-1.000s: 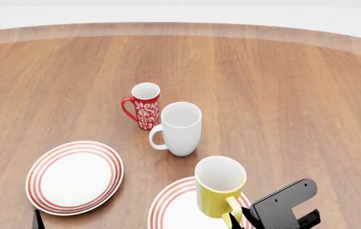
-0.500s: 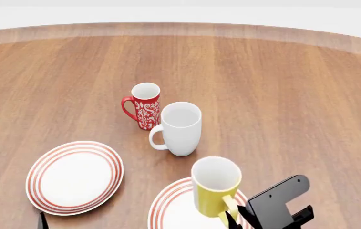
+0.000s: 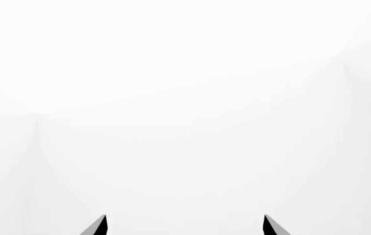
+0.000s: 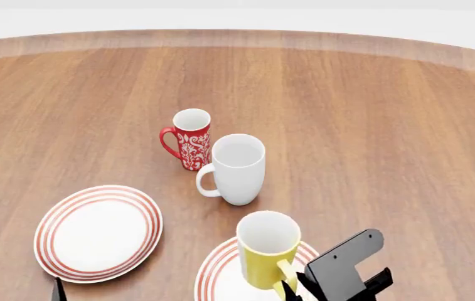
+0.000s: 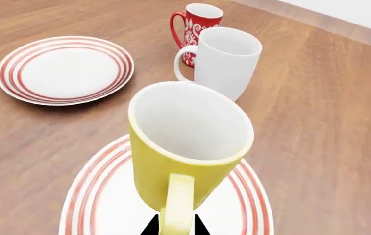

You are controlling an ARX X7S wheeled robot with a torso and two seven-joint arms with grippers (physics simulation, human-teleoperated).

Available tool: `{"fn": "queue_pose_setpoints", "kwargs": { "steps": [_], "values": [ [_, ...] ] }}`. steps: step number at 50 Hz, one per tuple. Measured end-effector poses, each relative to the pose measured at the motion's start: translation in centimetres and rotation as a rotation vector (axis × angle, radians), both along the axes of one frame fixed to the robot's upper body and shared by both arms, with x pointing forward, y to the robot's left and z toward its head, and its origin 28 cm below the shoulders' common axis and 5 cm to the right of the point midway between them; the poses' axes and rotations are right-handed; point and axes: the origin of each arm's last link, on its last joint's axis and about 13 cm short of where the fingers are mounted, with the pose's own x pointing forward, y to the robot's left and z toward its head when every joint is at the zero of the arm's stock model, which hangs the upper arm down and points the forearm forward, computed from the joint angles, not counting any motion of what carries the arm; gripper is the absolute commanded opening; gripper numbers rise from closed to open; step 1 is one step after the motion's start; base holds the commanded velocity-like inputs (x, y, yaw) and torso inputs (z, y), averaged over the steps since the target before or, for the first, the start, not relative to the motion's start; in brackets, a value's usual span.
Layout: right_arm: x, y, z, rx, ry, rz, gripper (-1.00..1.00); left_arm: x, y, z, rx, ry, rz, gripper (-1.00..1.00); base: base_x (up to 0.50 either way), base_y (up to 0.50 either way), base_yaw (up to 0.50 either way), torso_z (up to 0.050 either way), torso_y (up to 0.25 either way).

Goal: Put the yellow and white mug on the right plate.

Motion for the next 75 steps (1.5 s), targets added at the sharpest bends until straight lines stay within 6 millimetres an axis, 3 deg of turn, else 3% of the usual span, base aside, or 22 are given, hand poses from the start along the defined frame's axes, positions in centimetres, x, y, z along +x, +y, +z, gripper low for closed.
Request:
{"fn": "queue_pose_setpoints", "kwargs": {
  "steps": [36, 70, 71, 75],
  "values": [
    [1.1, 0.4, -1.9, -0.033, 0.046, 0.007, -1.0, 0.1, 0.0, -0.2, 0.002, 0.023, -0.003, 1.0, 0.0, 0.0, 0.0, 0.0, 0.0],
    [0.8, 0.5, -2.6, -0.032, 0.07, 0.019, -1.0, 0.1, 0.0, -0.3, 0.007, 0.03, -0.007, 1.0, 0.0, 0.0, 0.0, 0.0, 0.0],
    [0.8, 0.5, -2.6, -0.032, 0.07, 0.02, 1.0, 0.1, 0.0, -0.3, 0.007, 0.03, -0.008, 1.0, 0.0, 0.0, 0.0, 0.0, 0.0],
    [0.7, 0.6, -2.9, -0.038, 0.08, 0.027, 1.0, 0.1, 0.0, -0.3, 0.007, 0.03, -0.008, 1.0, 0.0, 0.0, 0.0, 0.0, 0.0]
  ]
}}
